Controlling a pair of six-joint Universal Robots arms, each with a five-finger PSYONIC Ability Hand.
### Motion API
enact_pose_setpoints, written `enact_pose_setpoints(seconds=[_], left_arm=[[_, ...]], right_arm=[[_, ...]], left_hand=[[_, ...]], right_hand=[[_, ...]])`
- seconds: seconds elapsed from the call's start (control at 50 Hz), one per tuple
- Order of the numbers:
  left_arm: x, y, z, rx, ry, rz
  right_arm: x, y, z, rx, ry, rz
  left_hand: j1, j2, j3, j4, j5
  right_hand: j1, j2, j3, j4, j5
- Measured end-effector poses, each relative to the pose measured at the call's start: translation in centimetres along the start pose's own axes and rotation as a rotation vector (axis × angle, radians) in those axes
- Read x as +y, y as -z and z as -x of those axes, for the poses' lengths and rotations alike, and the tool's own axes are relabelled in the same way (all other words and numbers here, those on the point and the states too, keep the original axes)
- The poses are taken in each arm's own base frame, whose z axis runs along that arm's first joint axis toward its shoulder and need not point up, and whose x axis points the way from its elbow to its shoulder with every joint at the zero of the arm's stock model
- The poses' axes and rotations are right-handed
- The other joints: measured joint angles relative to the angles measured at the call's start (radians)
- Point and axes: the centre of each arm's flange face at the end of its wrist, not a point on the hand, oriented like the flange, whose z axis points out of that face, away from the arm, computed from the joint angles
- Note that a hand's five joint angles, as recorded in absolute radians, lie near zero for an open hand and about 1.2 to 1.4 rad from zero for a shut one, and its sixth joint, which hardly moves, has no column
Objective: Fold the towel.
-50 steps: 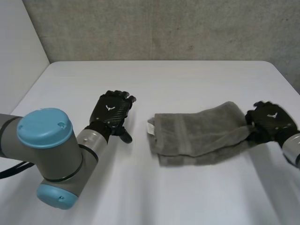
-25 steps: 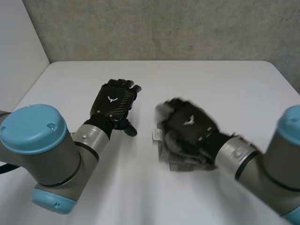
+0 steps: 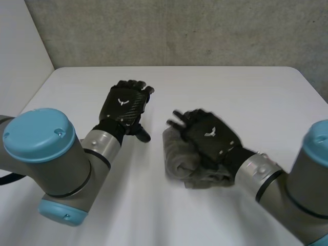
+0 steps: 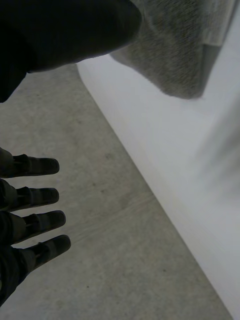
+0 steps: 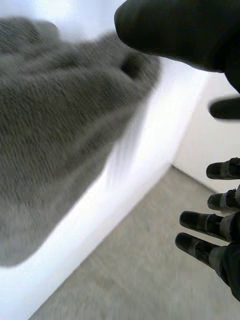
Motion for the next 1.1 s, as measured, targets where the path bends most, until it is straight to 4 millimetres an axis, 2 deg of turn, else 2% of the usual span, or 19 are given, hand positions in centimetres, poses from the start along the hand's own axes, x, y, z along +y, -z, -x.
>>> enact_pose_setpoints(seconds=[0.16, 0.28, 0.36, 0.54, 0.68, 0.82, 0.94, 1.1], left_arm=[[-1.1, -0.8, -1.2, 0.03, 0.018, -0.045], [-0.7, -1.6, -2.4, 0.06, 0.058, -0.045], [0.0, -2.5, -3.1, 0.079, 0.117, -0.028], [2.3, -3.4, -5.0, 0.119, 0.211, 0.081], [5.0, -3.0, -6.4, 0.148, 0.207, 0.168], [7.2, -2.1, -7.0, 0.164, 0.185, 0.243], [8.3, -1.4, -7.0, 0.171, 0.145, 0.286], [8.8, -1.0, -6.8, 0.175, 0.092, 0.304]], right_arm=[[-1.7, 1.2, -5.1, 0.145, -0.247, -0.065], [-1.4, 1.4, -8.6, 0.23, -0.334, -0.077], [-0.2, 0.9, -10.2, 0.231, -0.375, -0.044], [3.7, -1.2, -10.5, 0.101, -0.5, 0.097], [7.1, -2.7, -10.3, 0.041, -0.586, 0.209], [9.8, -3.9, -10.3, 0.018, -0.568, 0.271], [11.2, -4.5, -10.3, 0.0, -0.513, 0.303], [11.7, -4.6, -10.1, -0.021, -0.457, 0.33]], left_hand=[[0.0, 0.0, 0.0, 0.0, 0.0], [0.0, 0.0, 0.0, 0.0, 0.0], [0.0, 0.0, 0.0, 0.0, 0.0], [0.0, 0.0, 0.0, 0.0, 0.0], [0.0, 0.0, 0.0, 0.0, 0.0], [0.0, 0.0, 0.0, 0.0, 0.0], [0.0, 0.0, 0.0, 0.0, 0.0], [0.0, 0.0, 0.0, 0.0, 0.0]], right_hand=[[0.0, 0.0, 0.0, 0.0, 0.0], [0.0, 0.0, 0.0, 0.0, 0.0], [0.0, 0.0, 0.0, 0.0, 0.0], [0.0, 0.0, 0.0, 0.0, 0.0], [0.0, 0.0, 0.0, 0.0, 0.0], [0.0, 0.0, 0.0, 0.0, 0.0], [0.0, 0.0, 0.0, 0.0, 0.0], [-0.011, 0.0, 0.007, 0.0, 0.0]])
